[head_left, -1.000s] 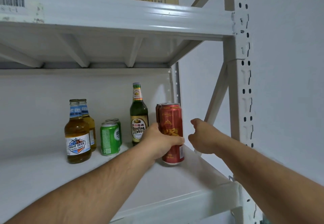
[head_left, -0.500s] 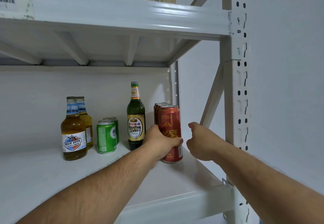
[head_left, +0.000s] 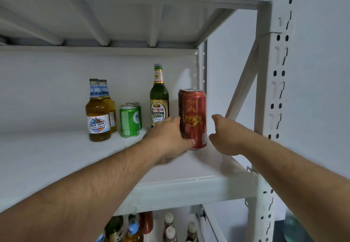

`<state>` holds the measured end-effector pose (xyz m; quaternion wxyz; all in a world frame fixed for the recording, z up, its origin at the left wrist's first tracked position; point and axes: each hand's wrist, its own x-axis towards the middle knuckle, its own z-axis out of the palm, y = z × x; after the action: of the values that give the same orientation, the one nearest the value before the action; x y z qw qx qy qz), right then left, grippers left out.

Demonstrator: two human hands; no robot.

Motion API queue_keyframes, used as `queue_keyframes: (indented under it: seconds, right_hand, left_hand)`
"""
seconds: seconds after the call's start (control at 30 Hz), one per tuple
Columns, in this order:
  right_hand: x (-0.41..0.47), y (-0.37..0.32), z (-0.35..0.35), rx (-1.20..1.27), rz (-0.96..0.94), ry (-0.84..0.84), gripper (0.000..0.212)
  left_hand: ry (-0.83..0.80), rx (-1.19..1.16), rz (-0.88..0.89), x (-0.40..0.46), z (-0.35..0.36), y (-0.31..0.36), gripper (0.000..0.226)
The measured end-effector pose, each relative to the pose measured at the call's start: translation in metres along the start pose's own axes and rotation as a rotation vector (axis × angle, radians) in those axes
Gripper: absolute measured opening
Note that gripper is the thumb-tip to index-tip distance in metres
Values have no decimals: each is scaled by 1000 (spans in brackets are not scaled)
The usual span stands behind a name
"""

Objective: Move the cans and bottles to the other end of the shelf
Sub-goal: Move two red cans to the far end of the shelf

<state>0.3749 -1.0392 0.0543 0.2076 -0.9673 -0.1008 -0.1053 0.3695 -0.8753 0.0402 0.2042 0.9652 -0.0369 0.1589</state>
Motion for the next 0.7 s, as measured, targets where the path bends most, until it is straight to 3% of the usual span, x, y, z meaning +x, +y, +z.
queue_keyframes:
  seconds: [0.13, 0.33, 0.5, 0.7]
  right_hand:
    - [-26, -14, -4, -99, -68, 18, 48]
    - [-67, -86, 11, -179, -188, 61, 31]
    - [-90, -197, 48, -249, -365, -21, 56]
    - [-119, -327, 108, -171, -572, -101, 60]
  left_hand:
    - [-30, 184, 26, -25, -14, -23, 78]
    - [-25, 236, -48, -82, -61, -83, 78]
    - [40, 253, -147, -141, -110, -161, 74]
    - [89, 287, -357, -229, -175, -264, 73]
